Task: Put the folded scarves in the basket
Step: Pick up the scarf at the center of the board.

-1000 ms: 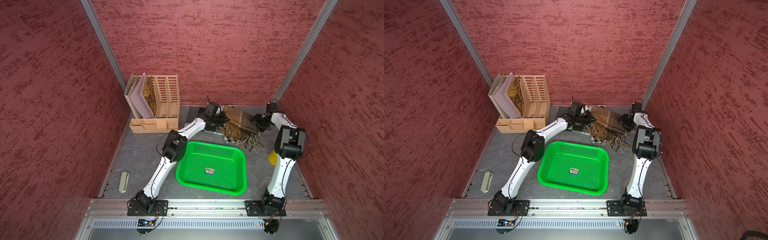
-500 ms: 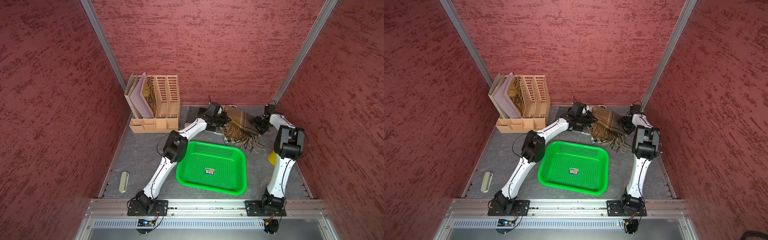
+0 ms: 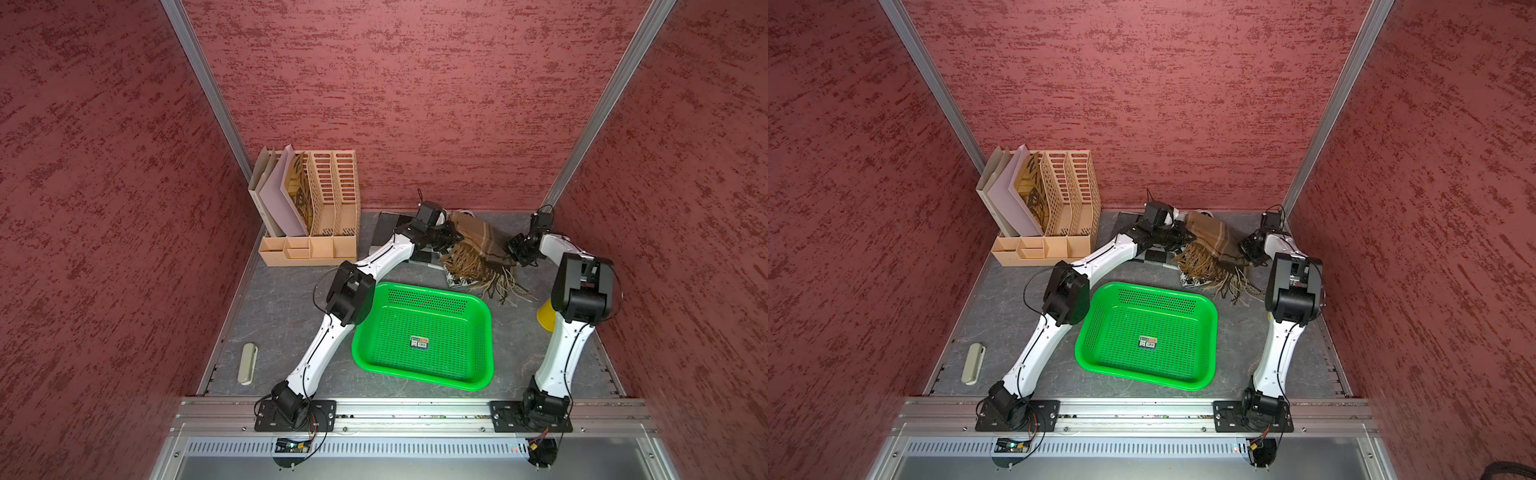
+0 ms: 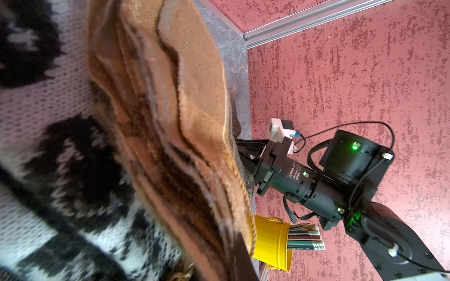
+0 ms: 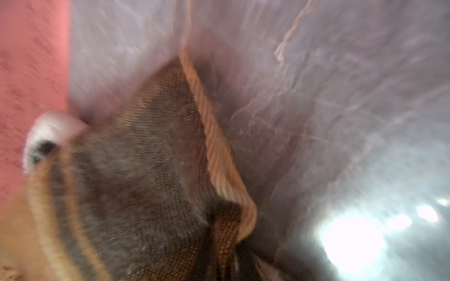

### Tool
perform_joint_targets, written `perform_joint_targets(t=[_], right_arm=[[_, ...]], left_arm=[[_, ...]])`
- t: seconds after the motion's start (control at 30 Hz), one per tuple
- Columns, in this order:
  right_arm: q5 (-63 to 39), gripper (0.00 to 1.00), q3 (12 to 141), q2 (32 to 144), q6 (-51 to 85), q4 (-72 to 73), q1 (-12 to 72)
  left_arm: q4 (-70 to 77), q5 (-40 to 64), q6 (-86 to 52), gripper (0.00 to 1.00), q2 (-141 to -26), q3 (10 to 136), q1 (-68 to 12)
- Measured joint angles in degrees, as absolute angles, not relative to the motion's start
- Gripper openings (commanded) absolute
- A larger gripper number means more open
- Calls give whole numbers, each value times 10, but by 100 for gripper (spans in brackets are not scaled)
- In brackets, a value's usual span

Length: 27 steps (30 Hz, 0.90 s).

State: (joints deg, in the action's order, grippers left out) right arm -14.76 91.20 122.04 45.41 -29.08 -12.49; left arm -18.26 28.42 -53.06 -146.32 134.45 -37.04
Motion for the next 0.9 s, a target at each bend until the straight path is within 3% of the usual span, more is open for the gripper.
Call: perform_joint_targets(t=[0.9], right_arm=[[-72,0,973,1110,396,-387,-96]], left_arm=[[-199,296,-531,0,-1459,1404,-374]])
